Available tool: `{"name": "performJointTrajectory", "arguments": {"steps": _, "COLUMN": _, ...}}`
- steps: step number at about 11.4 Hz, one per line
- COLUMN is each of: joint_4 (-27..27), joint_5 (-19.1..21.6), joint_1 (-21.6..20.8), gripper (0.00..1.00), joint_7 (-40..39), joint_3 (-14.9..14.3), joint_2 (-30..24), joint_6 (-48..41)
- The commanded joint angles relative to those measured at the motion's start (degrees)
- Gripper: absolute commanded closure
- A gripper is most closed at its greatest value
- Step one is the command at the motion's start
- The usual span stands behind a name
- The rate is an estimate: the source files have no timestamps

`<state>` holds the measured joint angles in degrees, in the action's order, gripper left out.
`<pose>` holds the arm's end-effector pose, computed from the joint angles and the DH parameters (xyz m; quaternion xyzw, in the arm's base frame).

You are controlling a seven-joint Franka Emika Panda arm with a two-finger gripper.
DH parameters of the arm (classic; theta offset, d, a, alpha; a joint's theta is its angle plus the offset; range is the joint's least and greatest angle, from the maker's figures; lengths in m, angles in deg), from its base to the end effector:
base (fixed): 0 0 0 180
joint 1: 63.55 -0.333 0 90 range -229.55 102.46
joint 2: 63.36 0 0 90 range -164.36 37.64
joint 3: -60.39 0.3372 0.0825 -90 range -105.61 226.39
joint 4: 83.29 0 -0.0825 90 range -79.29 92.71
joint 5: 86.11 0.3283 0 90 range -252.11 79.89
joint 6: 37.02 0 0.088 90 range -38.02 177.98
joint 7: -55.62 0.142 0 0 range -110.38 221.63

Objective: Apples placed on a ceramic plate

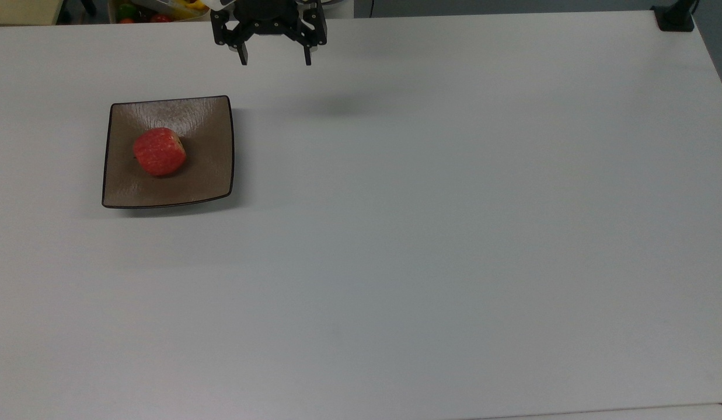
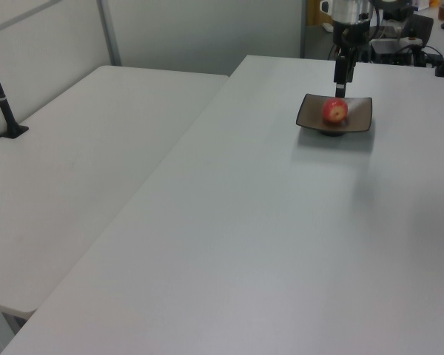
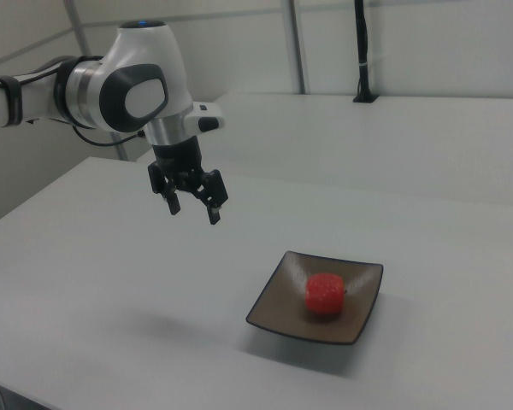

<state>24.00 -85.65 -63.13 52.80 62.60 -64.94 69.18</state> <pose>0.5005 0.0167 0.5216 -0.9992 -0.0391 -0.0043 0.0033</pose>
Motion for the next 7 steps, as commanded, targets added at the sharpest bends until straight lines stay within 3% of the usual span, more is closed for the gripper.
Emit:
{"name": "performJointTrajectory", "arguments": {"steps": 1, "joint_4": 1.51, "joint_5": 0.86, "joint_1": -0.5, "gripper": 0.0, "joint_7": 0.98, "joint_3": -0.27, "joint_2": -1.5, "joint_6": 0.32}}
{"name": "performJointTrajectory", "arguments": {"steps": 7, "joint_4": 1.51, "joint_5": 0.86, "joint_1": -0.5, "gripper": 0.0, "joint_7": 0.98, "joint_3": -0.27, "joint_2": -1.5, "joint_6": -0.2}}
